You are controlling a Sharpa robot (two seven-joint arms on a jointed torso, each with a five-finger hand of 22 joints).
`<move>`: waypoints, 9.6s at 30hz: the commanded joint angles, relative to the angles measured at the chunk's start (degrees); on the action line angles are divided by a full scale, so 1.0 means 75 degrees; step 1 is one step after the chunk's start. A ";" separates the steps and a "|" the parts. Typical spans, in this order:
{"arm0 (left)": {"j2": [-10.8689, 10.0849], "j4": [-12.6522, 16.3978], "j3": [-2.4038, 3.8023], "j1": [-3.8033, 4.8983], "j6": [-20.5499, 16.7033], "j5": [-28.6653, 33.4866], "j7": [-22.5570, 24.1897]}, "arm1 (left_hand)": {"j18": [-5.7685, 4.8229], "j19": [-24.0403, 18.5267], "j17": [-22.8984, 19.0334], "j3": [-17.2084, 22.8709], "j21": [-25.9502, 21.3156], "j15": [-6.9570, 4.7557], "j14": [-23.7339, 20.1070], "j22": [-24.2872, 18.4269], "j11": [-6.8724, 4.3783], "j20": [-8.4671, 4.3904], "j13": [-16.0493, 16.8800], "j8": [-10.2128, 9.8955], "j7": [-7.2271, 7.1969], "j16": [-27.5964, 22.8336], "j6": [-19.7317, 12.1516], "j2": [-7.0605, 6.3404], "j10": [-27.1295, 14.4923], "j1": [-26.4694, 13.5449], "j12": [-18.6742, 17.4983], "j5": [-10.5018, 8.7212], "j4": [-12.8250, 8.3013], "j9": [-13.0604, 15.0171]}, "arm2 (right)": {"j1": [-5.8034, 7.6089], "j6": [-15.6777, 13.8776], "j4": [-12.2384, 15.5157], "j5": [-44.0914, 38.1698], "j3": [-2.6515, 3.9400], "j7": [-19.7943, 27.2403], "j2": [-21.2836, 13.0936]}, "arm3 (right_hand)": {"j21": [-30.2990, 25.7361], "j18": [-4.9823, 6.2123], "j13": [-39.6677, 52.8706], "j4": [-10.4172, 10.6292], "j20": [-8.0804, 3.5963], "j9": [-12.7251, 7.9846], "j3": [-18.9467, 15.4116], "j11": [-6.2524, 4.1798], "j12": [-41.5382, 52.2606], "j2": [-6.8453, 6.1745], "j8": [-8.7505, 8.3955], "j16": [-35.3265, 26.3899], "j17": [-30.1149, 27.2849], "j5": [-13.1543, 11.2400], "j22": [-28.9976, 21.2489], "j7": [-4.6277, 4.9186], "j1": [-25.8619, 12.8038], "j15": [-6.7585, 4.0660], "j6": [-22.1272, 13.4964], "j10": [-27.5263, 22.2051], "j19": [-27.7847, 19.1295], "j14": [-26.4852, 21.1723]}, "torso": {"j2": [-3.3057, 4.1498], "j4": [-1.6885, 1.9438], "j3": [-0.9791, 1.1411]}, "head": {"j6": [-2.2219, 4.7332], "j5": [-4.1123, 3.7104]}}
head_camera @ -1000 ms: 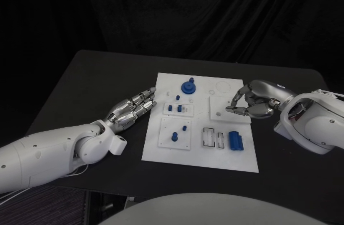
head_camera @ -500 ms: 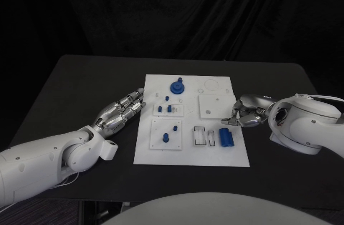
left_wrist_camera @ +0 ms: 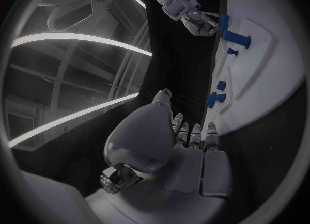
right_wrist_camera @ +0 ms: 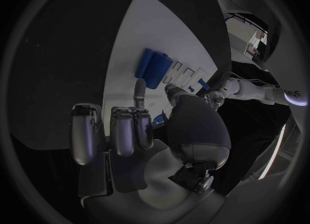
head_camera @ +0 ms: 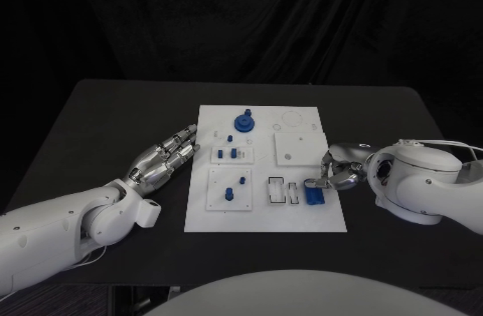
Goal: Assemble the parts on the task board
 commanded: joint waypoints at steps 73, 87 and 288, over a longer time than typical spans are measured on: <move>0.0111 -0.0103 0.0006 -0.0043 0.0334 0.0008 -0.0382 | -0.0012 0.0015 -0.0012 0.0107 -0.0023 0.0020 -0.0003 0.0009 0.0136 -0.0008 -0.0015 0.0011 0.0085 -0.0028 -0.0020 0.0094 -0.0014 0.0028 -0.0019 0.0044 -0.0045 0.0004 | -0.0374 -0.0395 -0.0842 0.2137 0.0003 -0.0359 0.0973 | -0.0516 0.0113 0.2010 -0.0984 0.0287 -0.0730 0.0793 0.0233 0.0019 0.0536 -0.1012 0.0021 0.2009 0.2736 0.1620 0.0324 0.2047 0.0300 -0.0632 0.0780 0.0236 0.0793 | -0.0011 0.0001 0.0011 | 0.0001 0.0102; 0.0111 -0.0113 0.0006 -0.0059 0.0350 0.0008 -0.0385 | -0.0012 0.0015 -0.0012 0.0113 -0.0022 0.0022 -0.0003 0.0011 0.0142 -0.0005 -0.0015 0.0010 0.0092 -0.0028 -0.0029 0.0098 -0.0015 0.0030 -0.0019 0.0045 -0.0049 0.0003 | -0.0322 -0.1835 -0.0582 0.3467 0.0006 -0.0078 0.0602 | -0.0556 0.0120 0.2010 -0.1137 0.0222 -0.0380 0.0858 0.0162 0.0019 0.0530 -0.0452 0.0021 0.2009 0.3253 0.1611 0.0253 0.1949 0.0239 -0.0807 0.0780 0.0230 0.0793 | -0.0008 0.0002 0.0004 | 0.0001 0.0114; 0.0212 -0.0200 0.0006 -0.0181 0.0488 0.0008 -0.0570 | -0.0014 0.0024 -0.0012 0.0250 -0.0015 0.0100 -0.0003 0.0027 0.0316 0.0076 0.0012 0.0017 0.0231 -0.0028 0.0005 0.0138 0.0078 0.0026 0.0009 0.0098 -0.0181 0.0007 | -0.0081 -0.1377 -0.0450 0.5981 0.0005 0.0747 0.0630 | -0.0459 0.0087 0.2010 -0.1583 0.0222 -0.1165 -0.0131 0.0194 0.0019 0.1103 -0.0571 0.0021 0.2009 0.3578 0.1658 0.0299 0.2897 0.0257 -0.0660 0.0780 0.0333 0.0793 | -0.0003 0.0017 -0.0020 | 0.0001 0.0283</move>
